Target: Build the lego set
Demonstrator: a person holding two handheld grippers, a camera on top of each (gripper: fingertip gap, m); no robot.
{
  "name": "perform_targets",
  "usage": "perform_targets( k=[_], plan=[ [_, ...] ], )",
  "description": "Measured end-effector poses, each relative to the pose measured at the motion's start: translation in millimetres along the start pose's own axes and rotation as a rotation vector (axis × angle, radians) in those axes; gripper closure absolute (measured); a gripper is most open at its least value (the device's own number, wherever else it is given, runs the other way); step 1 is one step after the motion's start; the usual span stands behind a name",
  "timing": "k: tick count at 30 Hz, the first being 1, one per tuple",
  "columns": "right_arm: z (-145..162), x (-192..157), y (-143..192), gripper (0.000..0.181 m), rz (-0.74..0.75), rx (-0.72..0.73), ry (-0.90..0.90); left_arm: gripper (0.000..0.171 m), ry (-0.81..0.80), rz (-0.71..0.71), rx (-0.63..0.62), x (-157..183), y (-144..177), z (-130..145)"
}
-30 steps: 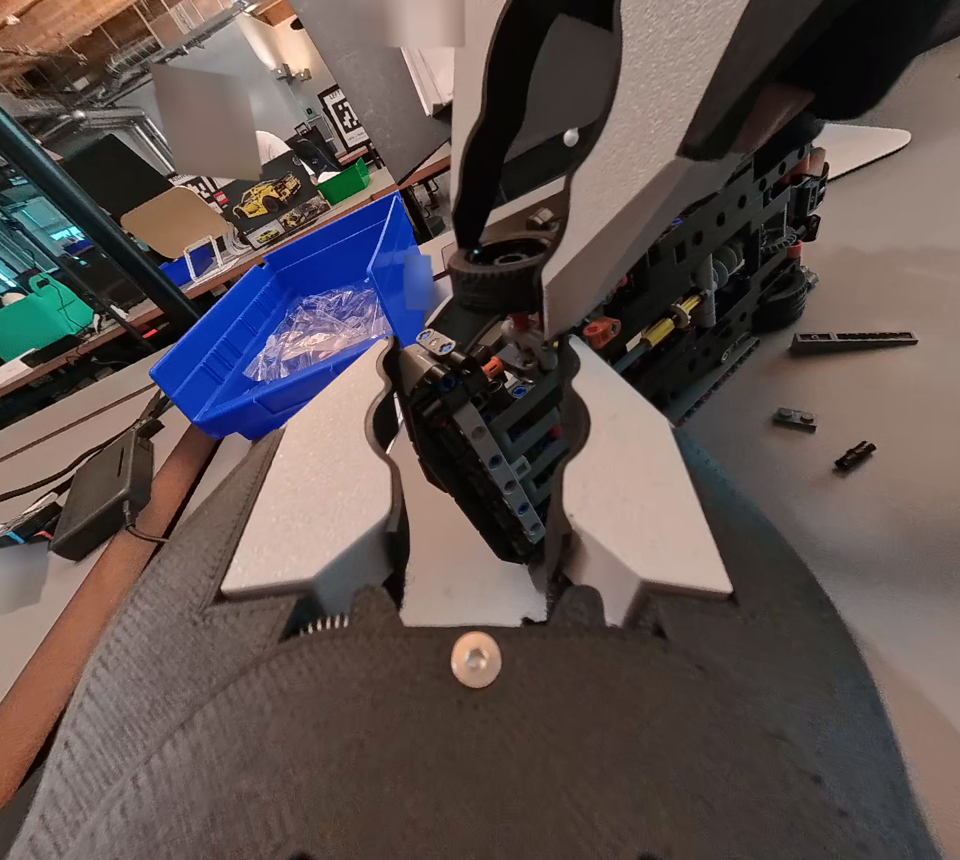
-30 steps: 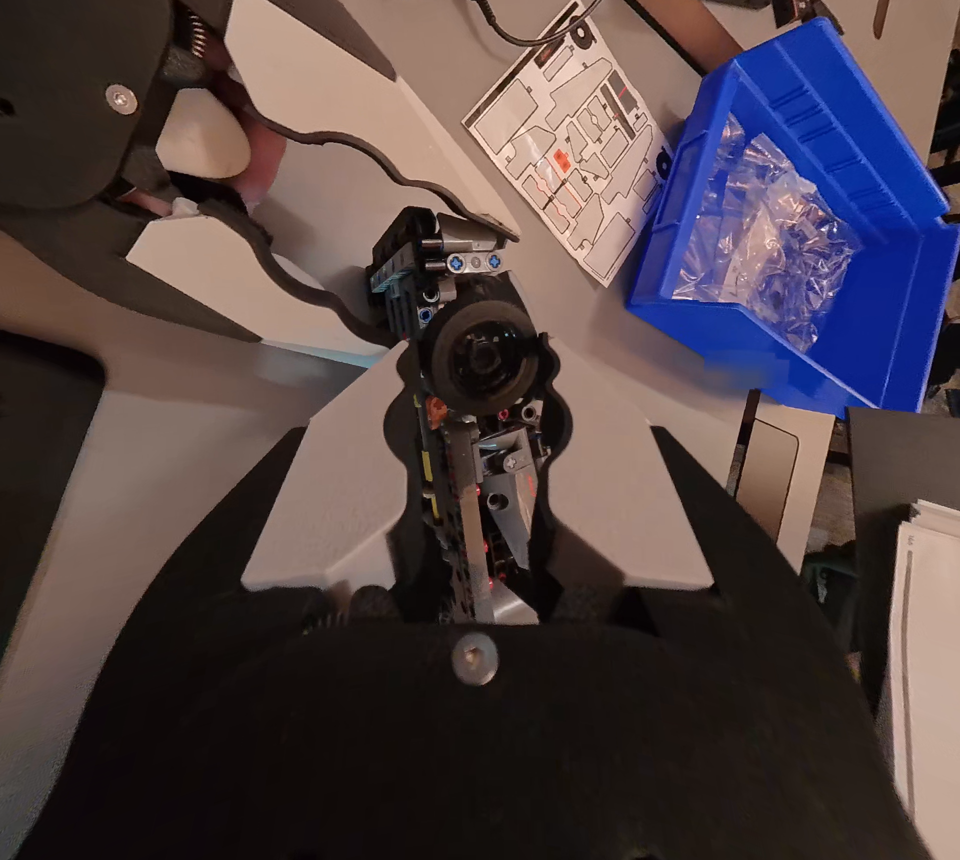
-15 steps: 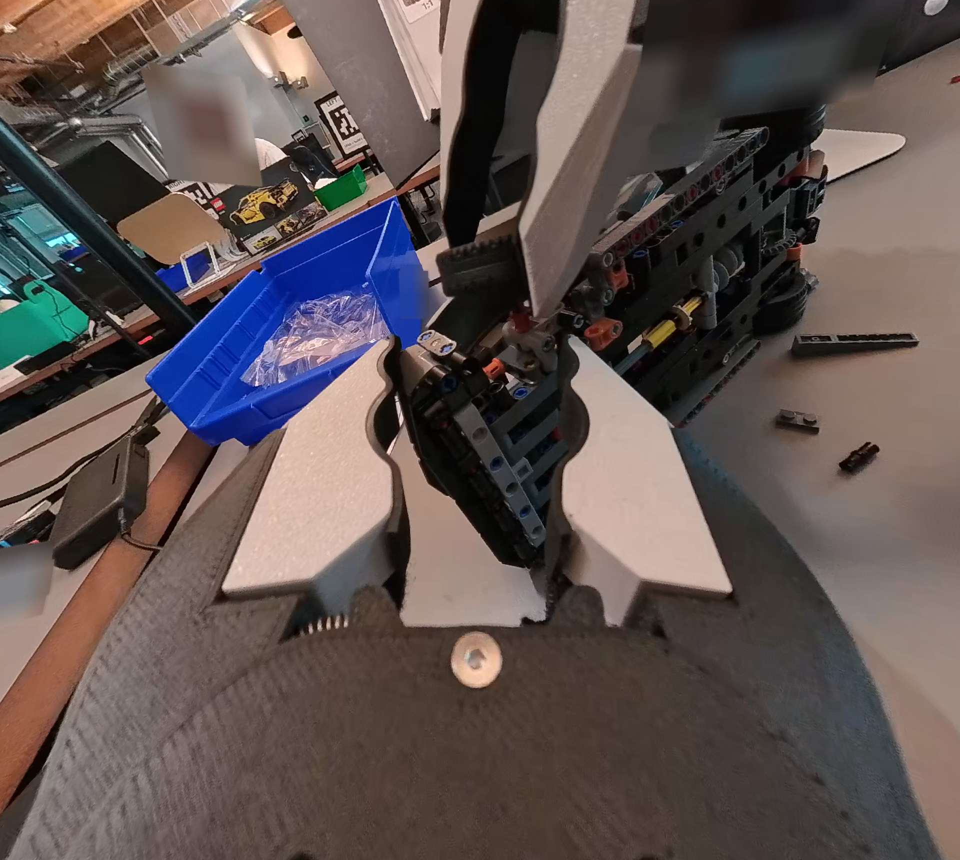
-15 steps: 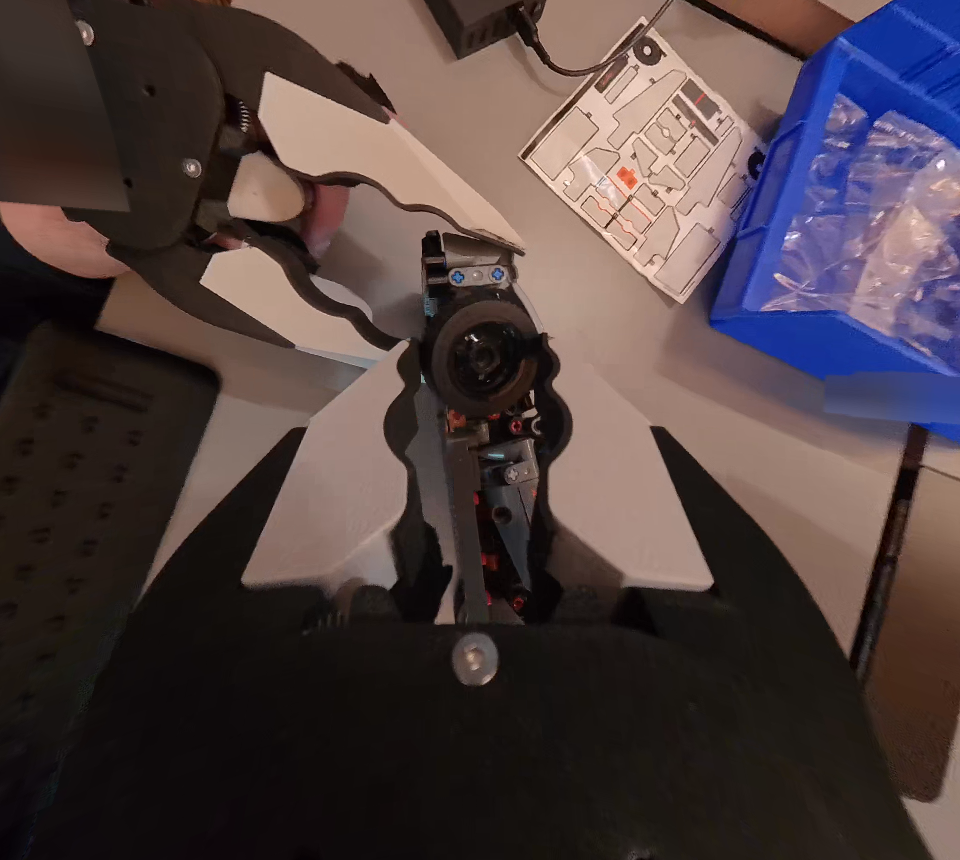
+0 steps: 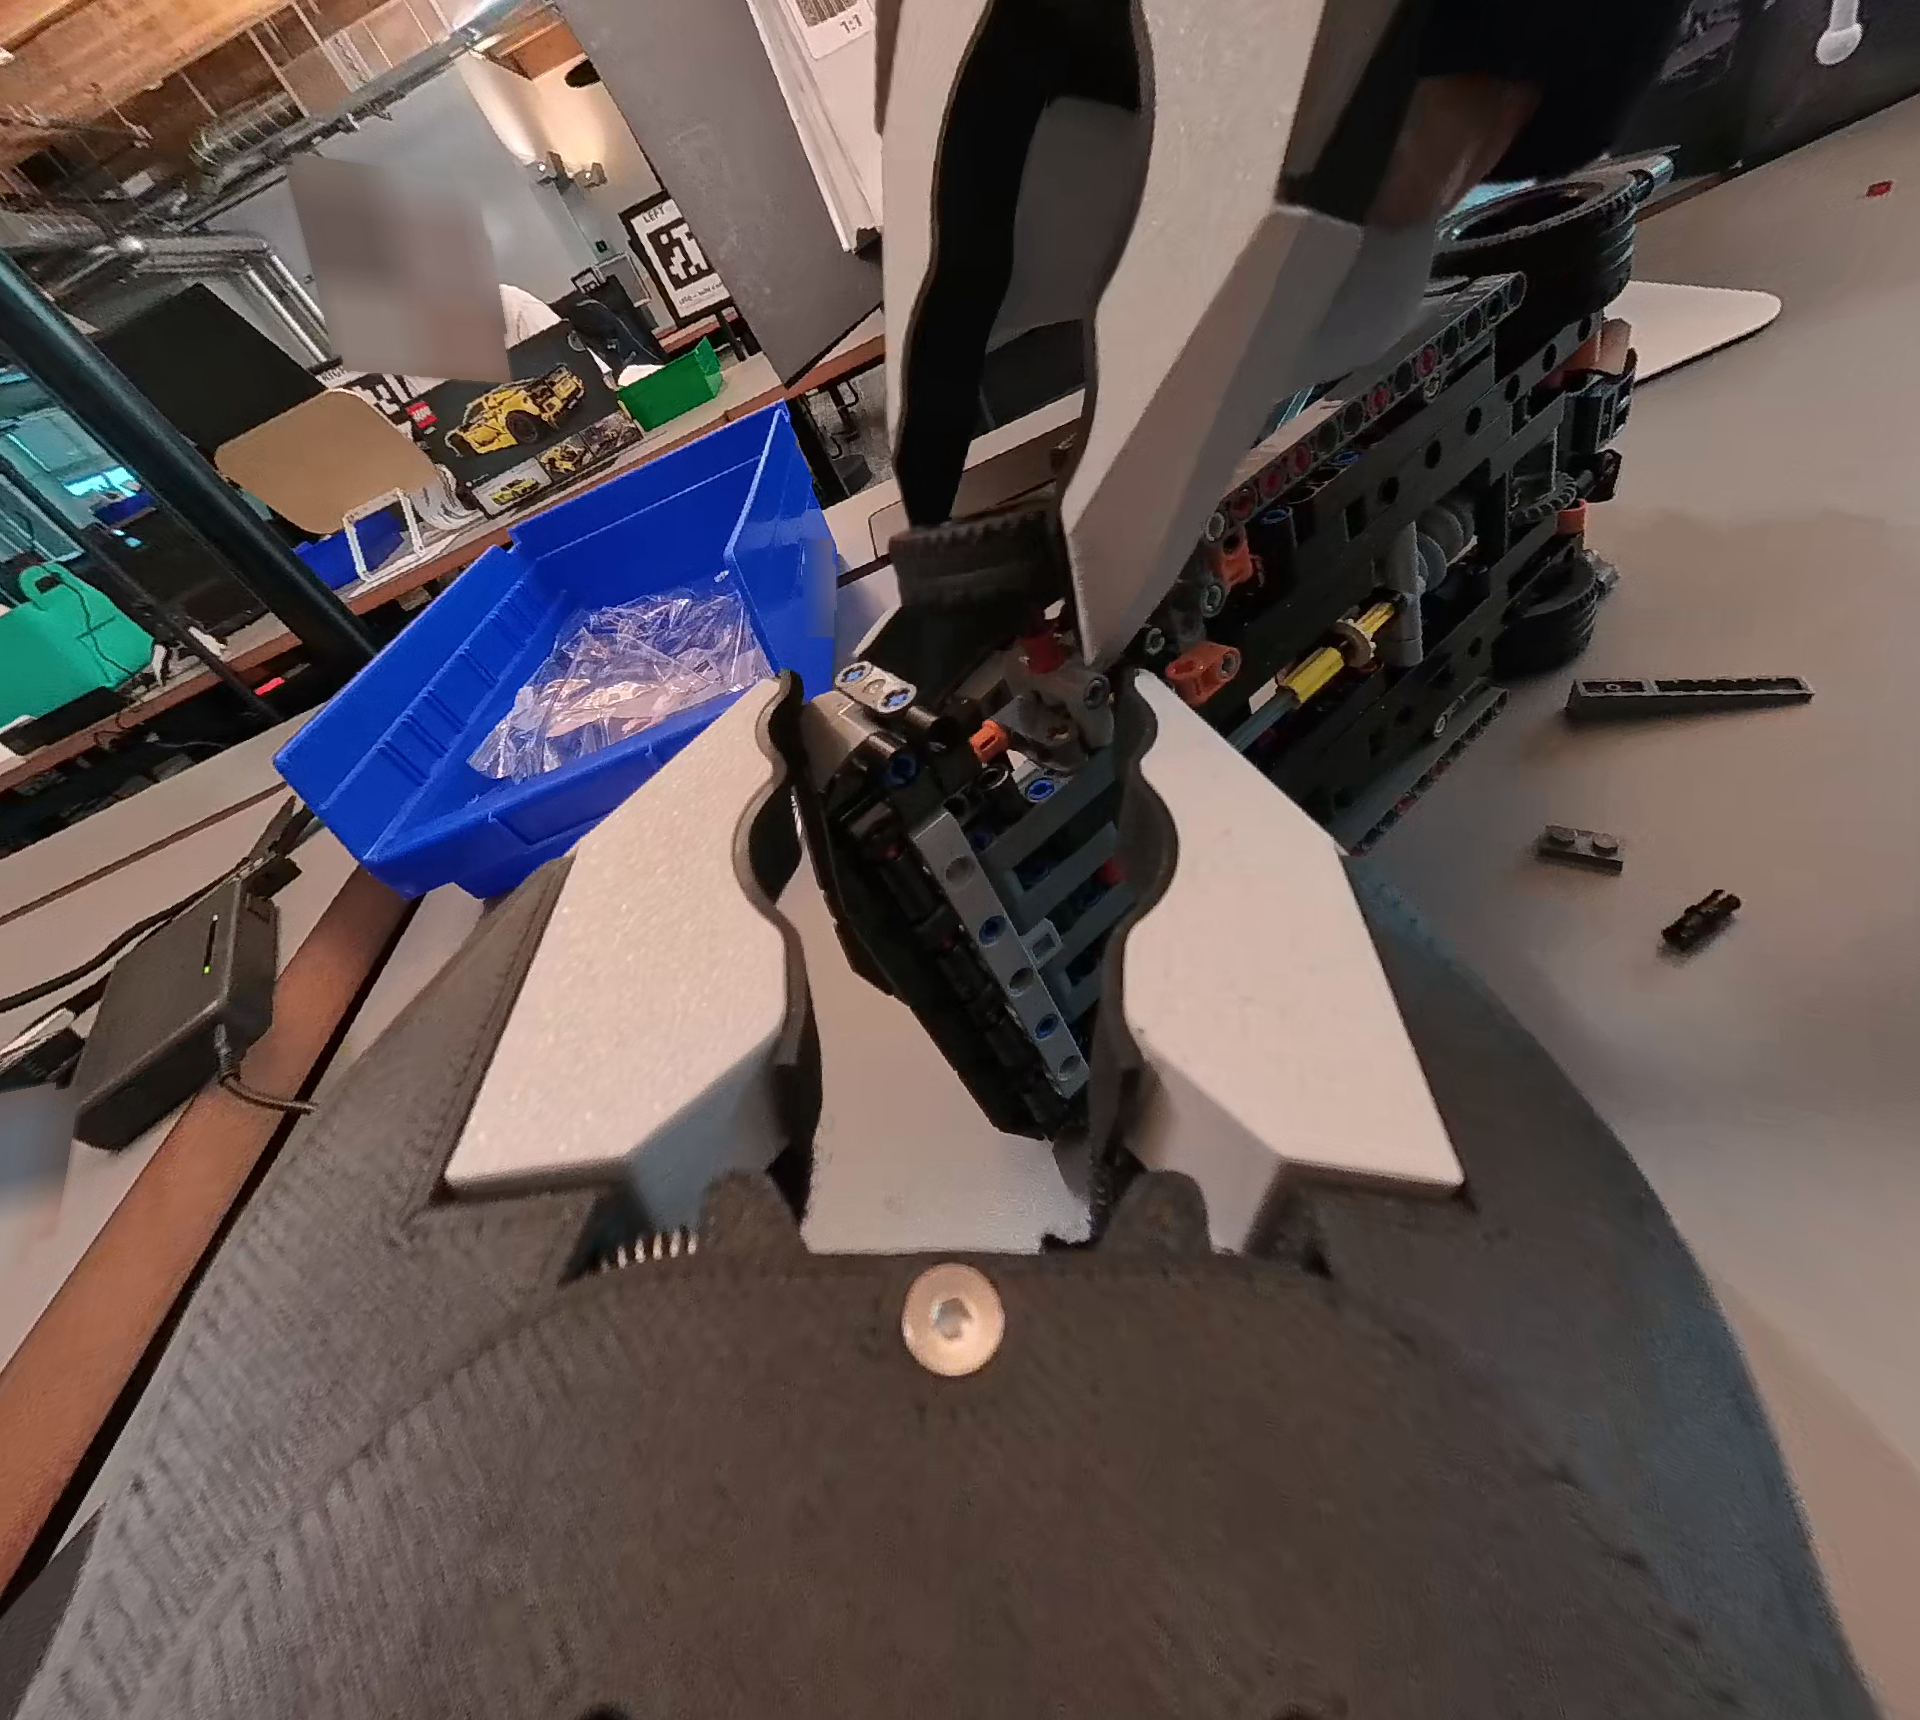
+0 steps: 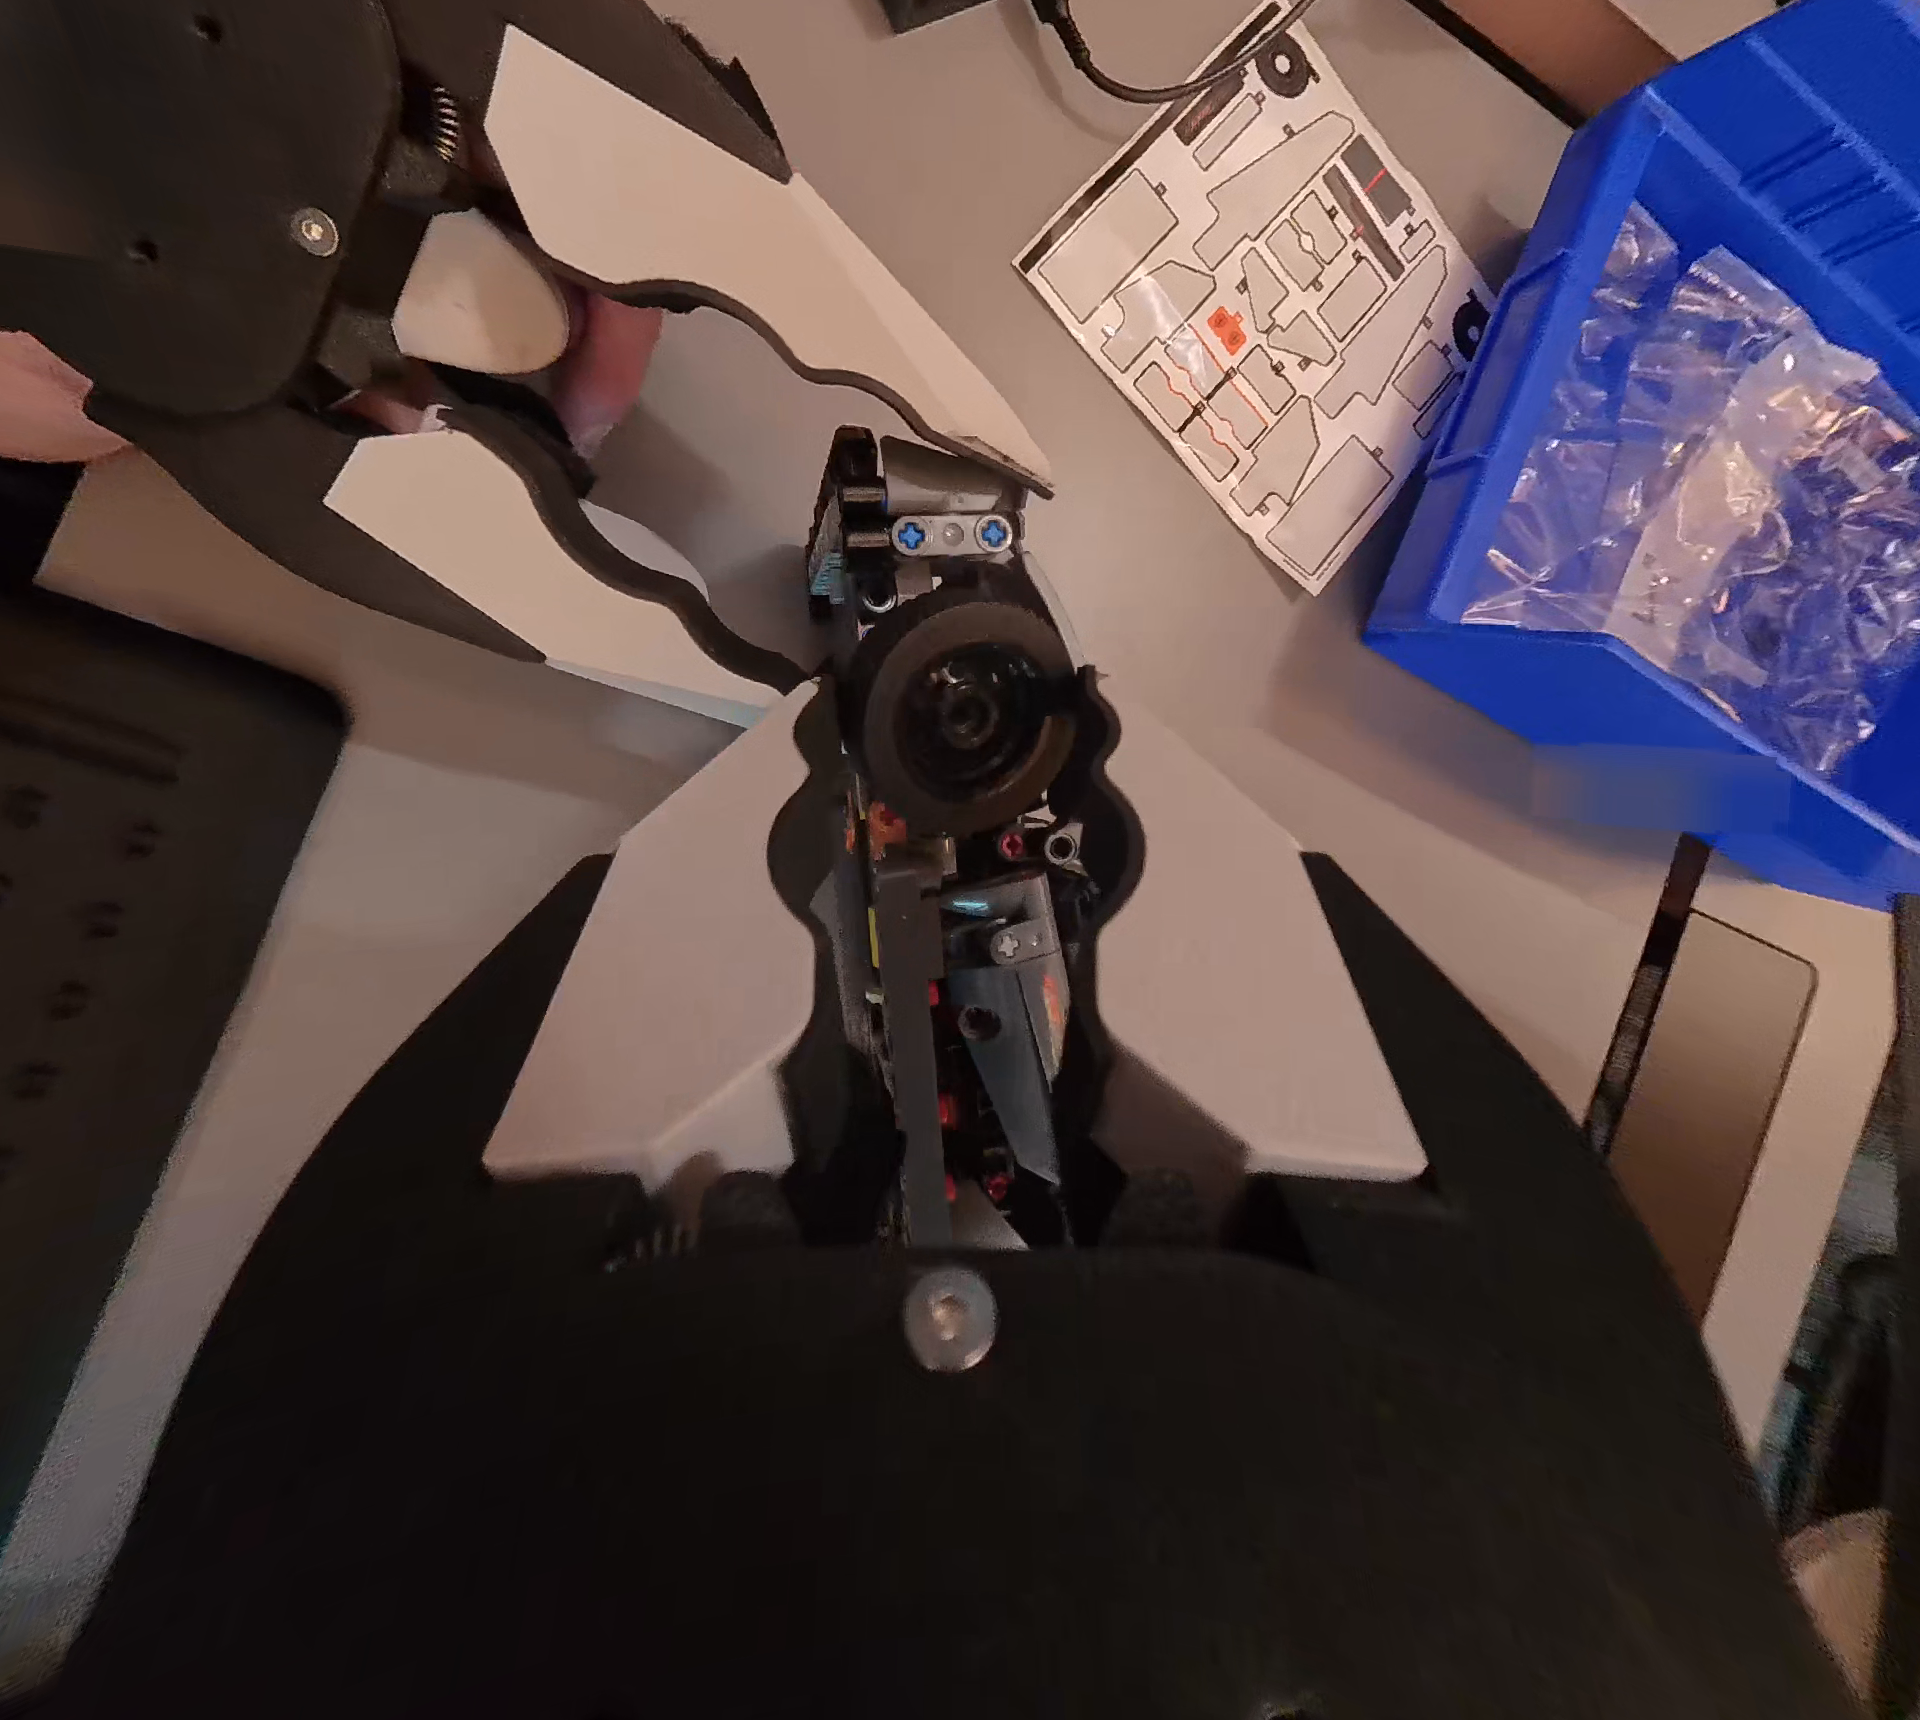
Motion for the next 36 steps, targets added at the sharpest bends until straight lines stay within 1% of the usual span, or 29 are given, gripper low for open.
perform_targets(
  k=[7,10,14,15,16,18,20,22,24,26,28,34,36],
  plan=[
    [-5.7,-7.0,-1.6,0.138,0.115,-0.071,0.147,0.114,-0.003,-0.002,-0.001,0.5,-0.4,0.0],
    [-6.4,-8.5,-1.7,0.138,0.129,-0.078,0.191,0.11,-0.061,-0.035,0.013,0.9,2.2,-4.4],
    [-5.5,-11.2,-1.2,0.138,0.148,-0.07,0.236,0.112,-0.166,-0.045,0.1,8.9,9.9,-18.3],
    [-4.9,-11.2,-1.1,0.138,0.153,-0.069,0.241,0.116,-0.18,-0.016,0.118,13.4,10.0,-19.9],
    [-4.5,-10.8,-1.2,0.137,0.155,-0.068,0.241,0.117,-0.193,0.008,0.118,17.6,8.8,-20.1],
    [-3.9,-10.6,-1.0,0.137,0.155,-0.055,0.251,0.123,-0.236,0.003,0.104,21.0,8.1,-20.3],
    [-3.7,-11.6,-1.0,0.138,0.138,-0.039,0.258,0.122,-0.211,0.027,0.092,21.1,6.2,-17.3],
    [-3.4,-14.4,-4.7,0.137,0.112,-0.026,0.265,0.131,-0.209,0.051,0.069,23.1,4.7,-14.6],
    [-3.9,-12.4,-4.8,0.138,0.134,-0.016,0.261,0.126,-0.238,0.036,0.048,24.3,2.9,-13.5],
    [-3.2,-10.6,-2.6,0.138,0.109,0.003,0.22,0.13,-0.234,0.04,0.081,24.8,5.4,-17.1],
    [-1.7,-9.2,-1.8,0.138,0.096,0.023,0.207,0.127,-0.228,0.044,0.068,24.6,3.6,-15.2],
    [1.0,-8.2,0.3,0.138,0.105,0.05,0.18,0.131,-0.235,0.035,0.073,24.8,4.2,-16.8],
    [3.6,-7.2,1.1,0.139,0.103,0.047,0.161,0.127,-0.233,0.029,0.062,24.3,2.8,-15.5]
  ],
)
Point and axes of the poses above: each gripper's, where its closed fingertips meet, y back along the fingers, z out of its underside, x = y × z across the jaws, the point moved 6 cm from there along y, back along the fingers, and after that the axes turned 3 degrees about -y, right-handed, at the moved point
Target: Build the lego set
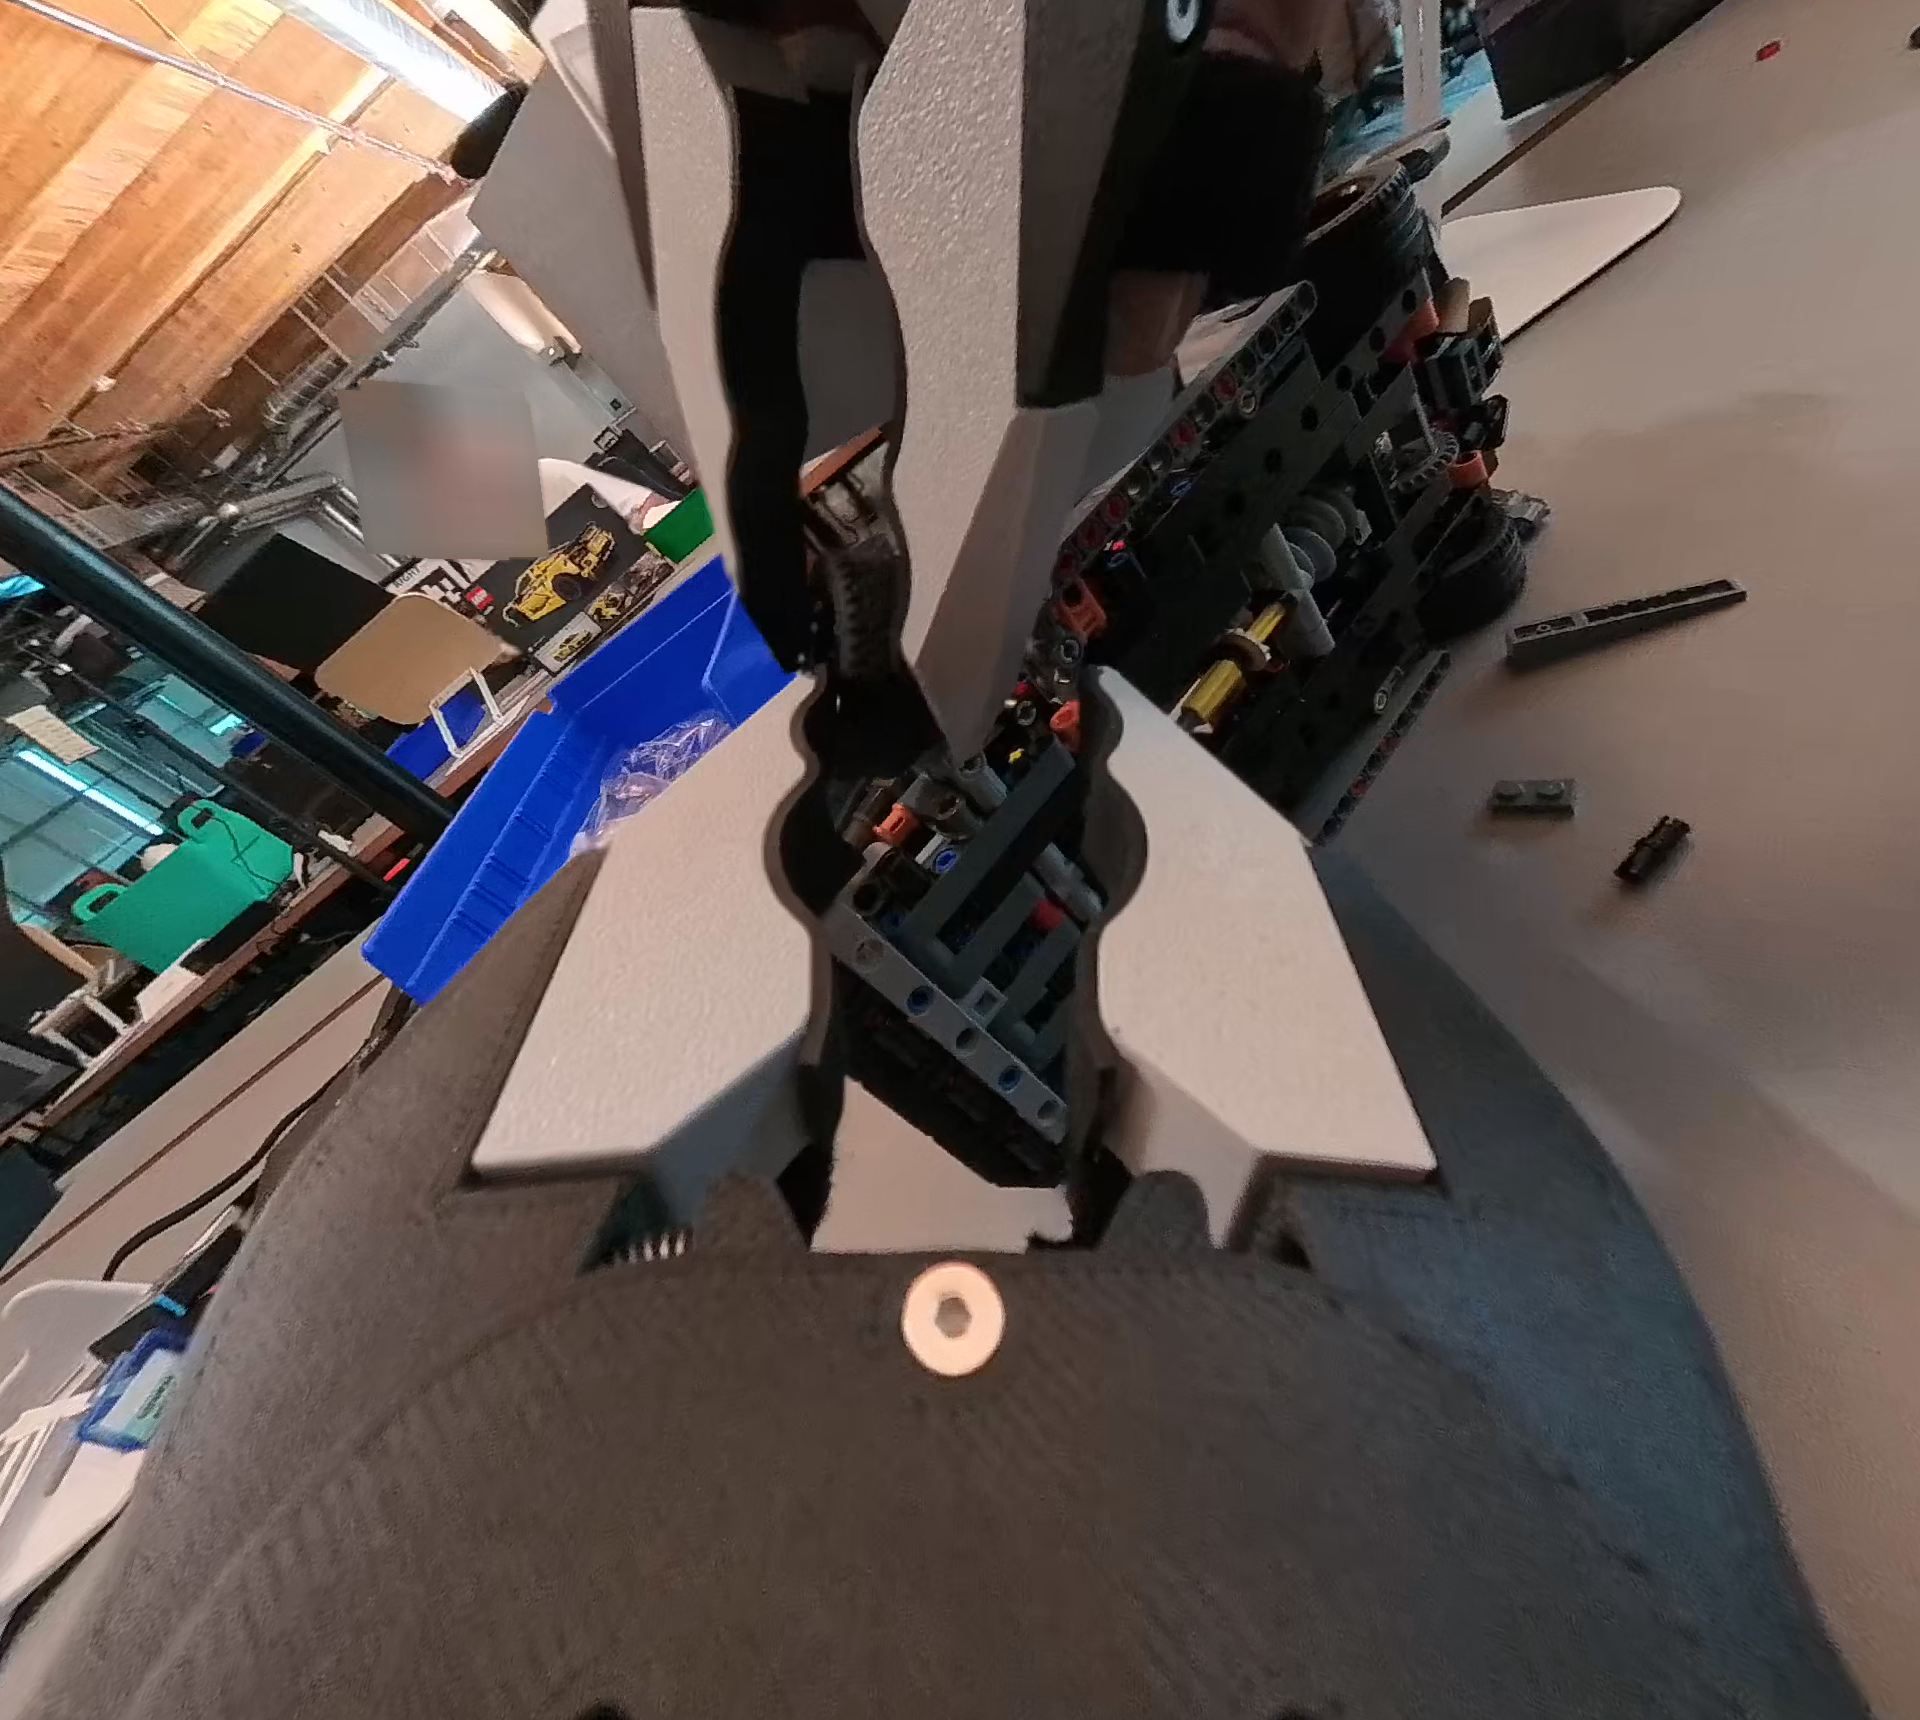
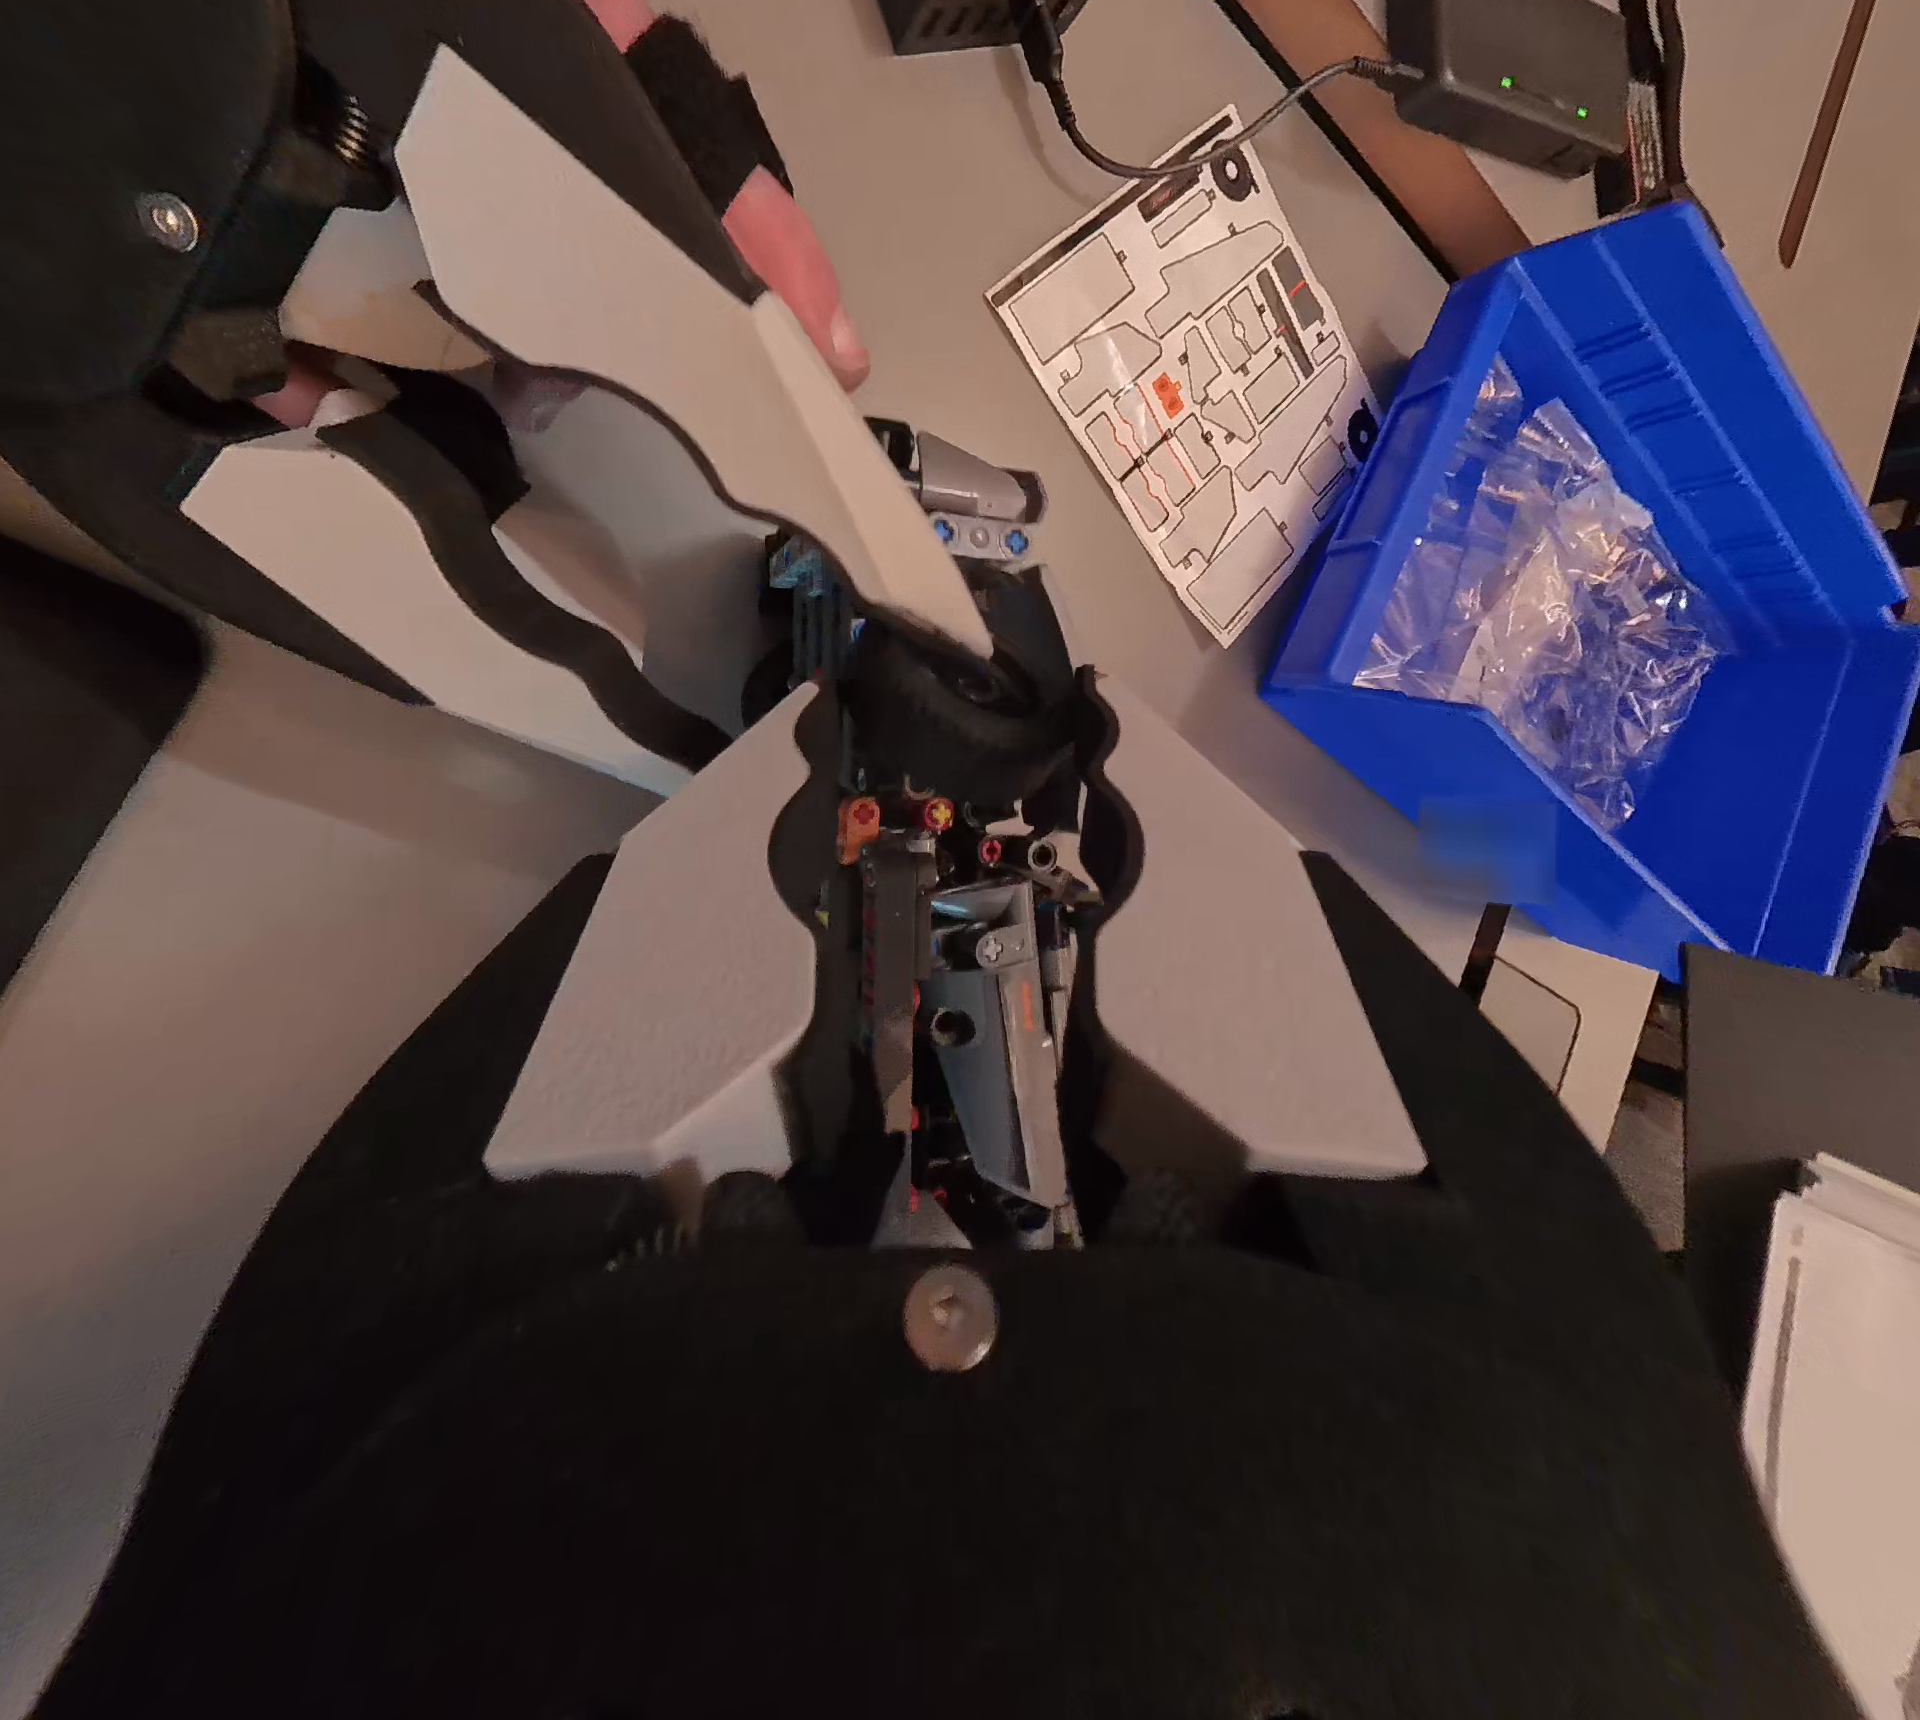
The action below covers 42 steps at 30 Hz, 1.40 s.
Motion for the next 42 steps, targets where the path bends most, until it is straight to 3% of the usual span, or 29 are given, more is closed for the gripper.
perform_targets(
  k=[9,25,29,42],
  plan=[
    [6.5,0.9,4.3,0.136,-0.007,-0.064,-0.075,0.133,-0.016,-0.01,-0.004,0.0,0.4,-0.2],
    [9.5,4.3,4.0,0.14,-0.008,-0.011,-0.091,0.13,-0.011,-0.018,-0.003,-0.7,0.4,-1.1],
    [6.0,4.4,6.6,0.141,-0.052,0.059,-0.137,0.13,-0.003,-0.039,0.009,-4.2,2.6,-2.1],
    [11.7,3.2,0.0,0.141,-0.039,0.016,-0.145,0.128,-0.01,-0.017,-0.001,-0.4,-0.4,-1.3]
  ],
)
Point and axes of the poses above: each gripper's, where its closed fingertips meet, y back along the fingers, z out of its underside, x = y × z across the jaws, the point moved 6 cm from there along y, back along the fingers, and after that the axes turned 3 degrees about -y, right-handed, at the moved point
